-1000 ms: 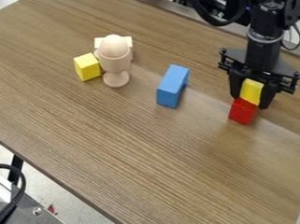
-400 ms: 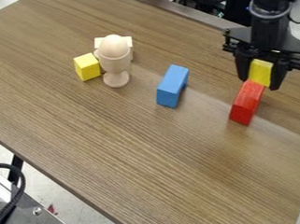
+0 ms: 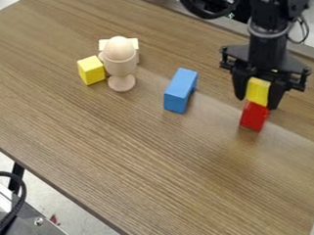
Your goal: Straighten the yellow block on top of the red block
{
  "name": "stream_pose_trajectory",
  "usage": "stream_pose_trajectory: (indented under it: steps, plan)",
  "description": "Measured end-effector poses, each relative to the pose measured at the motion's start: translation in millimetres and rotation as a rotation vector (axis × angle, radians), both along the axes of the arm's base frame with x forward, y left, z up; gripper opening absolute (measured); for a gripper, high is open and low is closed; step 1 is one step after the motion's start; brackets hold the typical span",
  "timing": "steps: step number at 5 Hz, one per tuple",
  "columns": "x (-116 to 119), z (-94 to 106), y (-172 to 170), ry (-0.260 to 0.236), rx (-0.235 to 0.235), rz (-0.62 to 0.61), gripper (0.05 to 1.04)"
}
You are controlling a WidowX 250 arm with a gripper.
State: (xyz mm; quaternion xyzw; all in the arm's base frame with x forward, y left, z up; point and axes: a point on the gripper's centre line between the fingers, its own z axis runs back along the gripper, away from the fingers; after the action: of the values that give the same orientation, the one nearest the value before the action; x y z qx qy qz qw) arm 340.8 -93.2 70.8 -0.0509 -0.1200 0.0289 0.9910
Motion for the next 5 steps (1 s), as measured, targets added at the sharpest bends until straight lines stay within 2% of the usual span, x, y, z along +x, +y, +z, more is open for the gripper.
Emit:
stream_pose_trajectory:
  steps: [1, 2, 3, 5]
  plan:
    - [-2.7, -5.4, 2.0, -0.003, 0.012, -0.004, 0.588]
    - [-0.5, -6.1, 1.3, -0.023, 0.007, 0.005, 0.588]
    - [0.4, -12.0, -2.7, -0.023, 0.0, 0.011, 0.588]
    - [5.8, -10.8, -7.4, -0.025, -0.016, 0.024, 0.588]
